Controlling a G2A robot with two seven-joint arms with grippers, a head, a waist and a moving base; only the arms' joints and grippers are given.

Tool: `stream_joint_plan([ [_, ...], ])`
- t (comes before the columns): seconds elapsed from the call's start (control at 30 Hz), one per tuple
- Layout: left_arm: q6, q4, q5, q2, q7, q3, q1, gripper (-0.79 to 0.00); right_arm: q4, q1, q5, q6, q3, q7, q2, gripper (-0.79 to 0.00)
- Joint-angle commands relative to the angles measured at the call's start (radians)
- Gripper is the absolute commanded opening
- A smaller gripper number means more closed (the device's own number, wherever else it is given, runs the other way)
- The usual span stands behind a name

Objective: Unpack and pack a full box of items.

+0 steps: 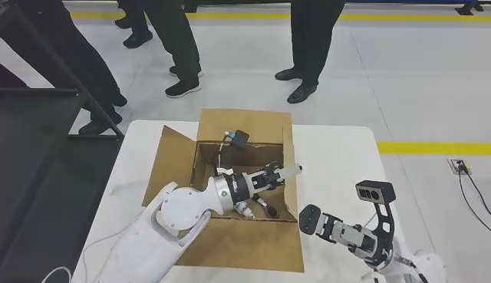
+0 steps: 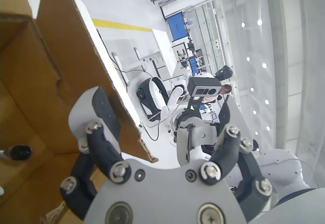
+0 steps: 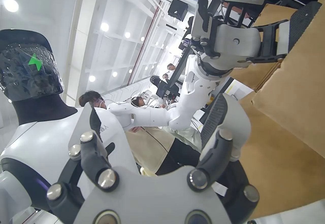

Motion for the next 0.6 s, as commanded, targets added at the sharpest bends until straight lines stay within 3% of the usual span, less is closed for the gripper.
stream_joint_plan([
  [0.0,0.001,-0.001,0.0,0.0,0.0,-0.001,0.0,0.0,0.001,0.0,0.0,0.0,0.0,0.0,0.0,0.0],
  [0.17,-0.014,0.0,0.016,-0.007,0.024,0.008,0.001,0.0,-0.039,-0.009,-0.073,-0.001,-0.01,-0.078,0.001,0.0],
  [0.57,-0.067,0.192,-0.035,-0.094,0.046,0.154,-0.136,0.0,-0.134,-0.095,-0.277,-0.019,-0.015,-0.229,0.013,0.0],
])
